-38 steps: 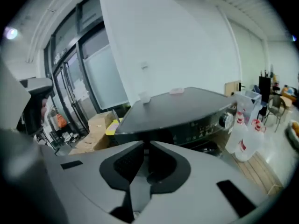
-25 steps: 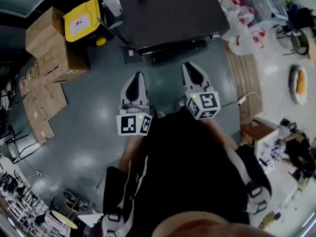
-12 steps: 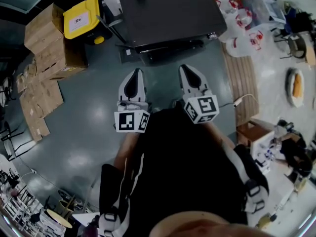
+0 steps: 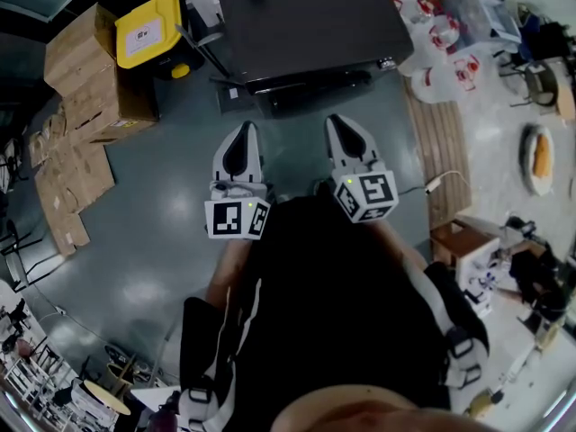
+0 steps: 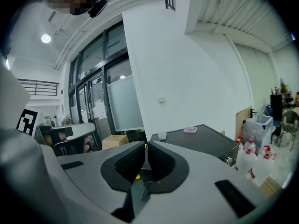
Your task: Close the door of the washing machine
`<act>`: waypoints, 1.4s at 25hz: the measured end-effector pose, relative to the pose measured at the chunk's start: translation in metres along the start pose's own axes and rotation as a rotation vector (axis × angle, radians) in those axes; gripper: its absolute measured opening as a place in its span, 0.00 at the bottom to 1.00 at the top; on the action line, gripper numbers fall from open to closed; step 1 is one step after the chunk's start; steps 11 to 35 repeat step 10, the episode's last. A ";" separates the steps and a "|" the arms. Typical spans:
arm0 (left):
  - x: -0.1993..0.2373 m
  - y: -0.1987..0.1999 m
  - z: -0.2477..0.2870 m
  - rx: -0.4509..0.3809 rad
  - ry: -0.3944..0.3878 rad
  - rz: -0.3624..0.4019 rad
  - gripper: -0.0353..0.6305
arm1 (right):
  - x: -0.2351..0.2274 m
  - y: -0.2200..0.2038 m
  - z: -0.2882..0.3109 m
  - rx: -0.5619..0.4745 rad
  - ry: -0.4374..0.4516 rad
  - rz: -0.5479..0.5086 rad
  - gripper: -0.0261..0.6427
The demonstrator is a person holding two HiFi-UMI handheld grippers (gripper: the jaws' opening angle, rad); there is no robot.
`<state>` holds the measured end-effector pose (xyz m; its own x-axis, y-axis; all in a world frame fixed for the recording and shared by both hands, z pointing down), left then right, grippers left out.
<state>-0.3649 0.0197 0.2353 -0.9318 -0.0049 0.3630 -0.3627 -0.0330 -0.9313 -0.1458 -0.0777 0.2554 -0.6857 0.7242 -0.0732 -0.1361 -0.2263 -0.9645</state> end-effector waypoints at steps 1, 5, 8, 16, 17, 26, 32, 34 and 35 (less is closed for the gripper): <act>0.000 0.000 0.000 0.001 -0.001 -0.002 0.06 | 0.000 0.000 0.000 -0.004 0.003 -0.001 0.07; 0.002 0.000 0.000 0.001 -0.004 -0.005 0.06 | 0.002 -0.002 0.001 0.002 -0.012 0.002 0.07; 0.001 0.000 0.000 -0.001 -0.006 -0.001 0.06 | 0.003 -0.003 0.001 0.004 -0.014 -0.001 0.07; 0.001 -0.001 0.000 0.000 -0.007 -0.001 0.06 | 0.003 -0.003 0.001 0.002 -0.008 -0.006 0.07; 0.001 -0.001 0.000 0.000 -0.007 -0.001 0.06 | 0.003 -0.003 0.001 0.002 -0.008 -0.006 0.07; 0.001 -0.001 0.000 0.000 -0.007 -0.001 0.06 | 0.003 -0.003 0.001 0.002 -0.008 -0.006 0.07; 0.001 -0.001 0.000 0.000 -0.007 -0.001 0.06 | 0.003 -0.003 0.001 0.002 -0.008 -0.006 0.07; 0.001 -0.001 0.000 0.000 -0.007 -0.001 0.06 | 0.003 -0.003 0.001 0.002 -0.008 -0.006 0.07; 0.001 -0.001 0.000 0.000 -0.007 -0.001 0.06 | 0.003 -0.003 0.001 0.002 -0.008 -0.006 0.07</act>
Point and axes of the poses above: the fingertips, and each gripper's own axes: z forward along the fingers, x to its left, y out of its top, the point moved 10 cm from there along -z, backward along the fingers, and after that the axes turned 7 degrees about -z, right-handed, at the moved point
